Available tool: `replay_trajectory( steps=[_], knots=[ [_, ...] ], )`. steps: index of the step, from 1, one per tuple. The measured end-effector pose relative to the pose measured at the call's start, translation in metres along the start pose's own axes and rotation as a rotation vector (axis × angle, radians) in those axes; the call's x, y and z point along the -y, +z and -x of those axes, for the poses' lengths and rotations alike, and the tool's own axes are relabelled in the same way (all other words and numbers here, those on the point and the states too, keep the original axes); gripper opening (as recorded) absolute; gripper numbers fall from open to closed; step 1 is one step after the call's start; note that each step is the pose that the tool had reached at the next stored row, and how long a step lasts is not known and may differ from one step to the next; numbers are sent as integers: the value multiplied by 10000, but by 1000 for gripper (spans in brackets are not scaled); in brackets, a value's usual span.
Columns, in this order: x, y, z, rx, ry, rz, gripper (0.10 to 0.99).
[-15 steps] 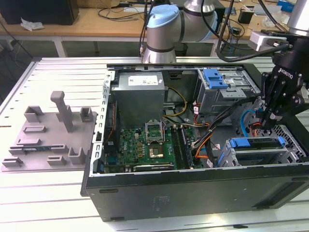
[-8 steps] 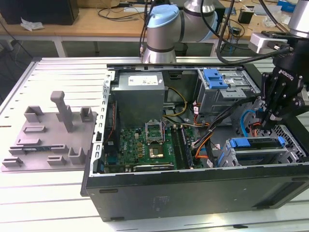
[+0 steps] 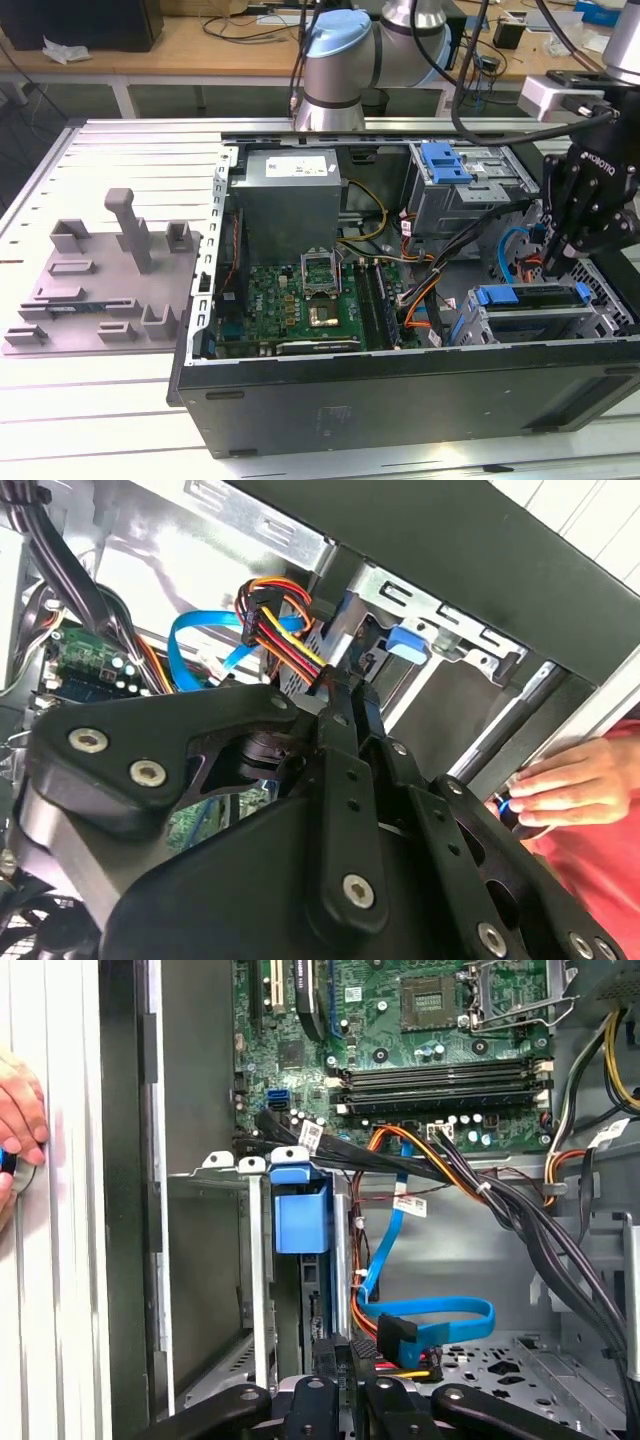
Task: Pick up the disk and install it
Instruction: 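Insert the first disk wire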
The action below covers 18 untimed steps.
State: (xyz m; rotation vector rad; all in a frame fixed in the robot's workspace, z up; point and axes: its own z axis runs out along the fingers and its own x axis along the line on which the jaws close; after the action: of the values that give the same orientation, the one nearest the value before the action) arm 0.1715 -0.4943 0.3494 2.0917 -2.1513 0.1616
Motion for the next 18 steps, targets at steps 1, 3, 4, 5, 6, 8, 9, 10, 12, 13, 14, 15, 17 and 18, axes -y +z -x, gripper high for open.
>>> replay_trajectory(
  steps=[1,3,4,5,6,8,9,10,12,13,14,15,17,18],
  knots=[
    [-3,1,-6,15,-39,-9,169],
    [-11,2,-23,57,-155,-34,169],
    [-13,3,-28,71,-189,-41,169],
    [-16,3,-33,88,-226,-51,169],
    [-20,5,-44,115,-282,-63,169],
    [-29,8,-63,164,-345,-82,169],
    [-36,12,-81,210,-374,-94,169],
    [-42,13,-91,235,-389,-101,169],
    [-54,16,-115,271,-411,-124,169],
    [-54,16,-115,271,-411,-129,169],
    [-54,16,-115,273,-412,-135,169],
    [-54,16,-116,273,-410,-140,169],
    [-54,15,-116,273,-409,-141,169],
    [-54,15,-116,272,-409,-142,169]
  ],
)
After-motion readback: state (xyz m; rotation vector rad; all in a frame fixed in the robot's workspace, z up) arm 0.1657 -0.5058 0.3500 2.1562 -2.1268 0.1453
